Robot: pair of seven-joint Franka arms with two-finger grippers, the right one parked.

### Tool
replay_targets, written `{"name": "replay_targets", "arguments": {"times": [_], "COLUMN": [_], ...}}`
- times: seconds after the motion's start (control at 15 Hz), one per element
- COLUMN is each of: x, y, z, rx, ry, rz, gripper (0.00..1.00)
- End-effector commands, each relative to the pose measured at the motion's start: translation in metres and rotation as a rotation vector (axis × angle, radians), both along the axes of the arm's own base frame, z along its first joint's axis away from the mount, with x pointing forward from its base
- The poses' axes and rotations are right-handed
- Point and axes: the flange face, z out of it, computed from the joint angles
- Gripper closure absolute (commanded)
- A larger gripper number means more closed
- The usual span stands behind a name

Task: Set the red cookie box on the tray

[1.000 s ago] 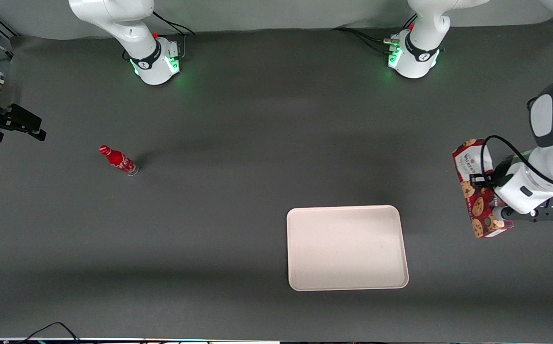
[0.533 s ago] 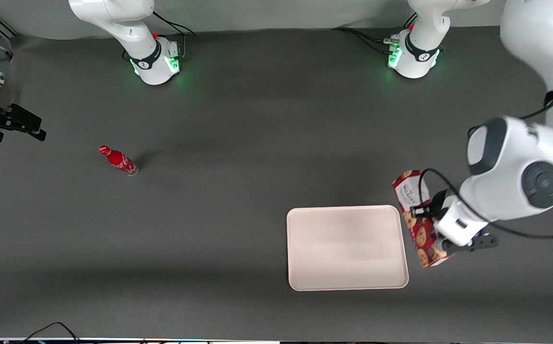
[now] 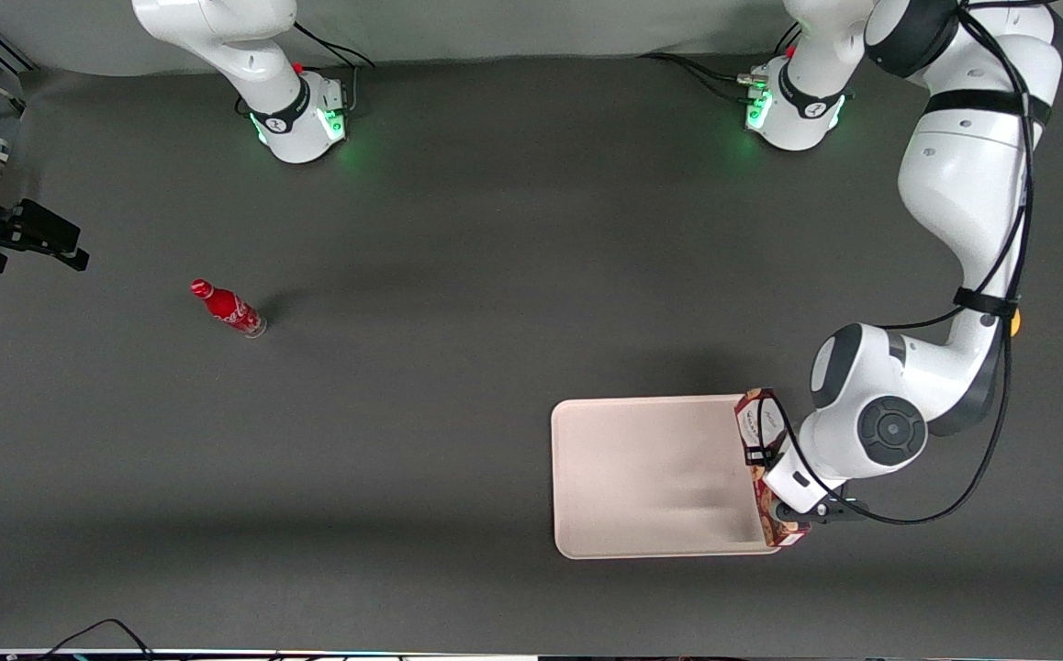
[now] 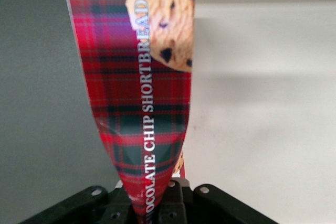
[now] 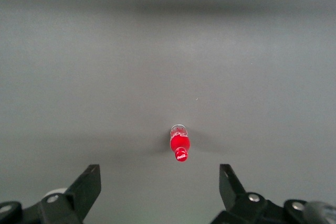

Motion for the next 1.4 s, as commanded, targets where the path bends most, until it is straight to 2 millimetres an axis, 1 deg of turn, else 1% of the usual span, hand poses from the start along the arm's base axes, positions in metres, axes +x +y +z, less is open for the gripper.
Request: {"name": "replay_targets", "arguments": {"times": [0.0,0.13,0.2,0.27,0.33,0.4,0.47,0.53,0.67,0.8,0.87,0.93,1.0,1.07,1.13,1.2,1.27,1.33], "x": [0.009,0.008,0.008,0.005,0.001,-0.004,-0.01,-0.016,-0.03,-0.046,-0.057,-0.07,-0.086,-0.107,-0.134,-0.161,-0.189,-0.211], "y": [-0.004,-0.003,0.0,0.005,0.01,0.013,0.022,0.031,0.048,0.078,0.091,0.105,0.122,0.134,0.139,0.147,0.16,0.167], "z": [0.007,0.013,0.019,0.028,0.043,0.066,0.091,0.123,0.176,0.22,0.243,0.262,0.274,0.284,0.288,0.286,0.28,0.271], "rx": [0.032,0.036,0.038,0.054,0.074,0.094,0.096,0.081,0.054,0.087,0.091,0.078,0.064,0.066,0.08,0.088,0.08,0.066], "ry": [-0.047,-0.037,-0.033,-0.002,0.03,0.055,0.083,0.098,0.141,0.195,0.205,0.221,0.255,0.268,0.262,0.225,0.186,0.143], "rz": [-0.008,-0.006,-0.003,0.001,0.0,0.002,0.022,0.044,0.016,-0.046,-0.054,-0.048,-0.041,-0.052,-0.061,-0.052,-0.038,-0.043], "gripper": [0.01,0.0,0.0,0.0,0.0,0.0,0.0,0.0,0.0,0.0,0.0,0.0,0.0,0.0,0.0,0.0,0.0,0.0]}}
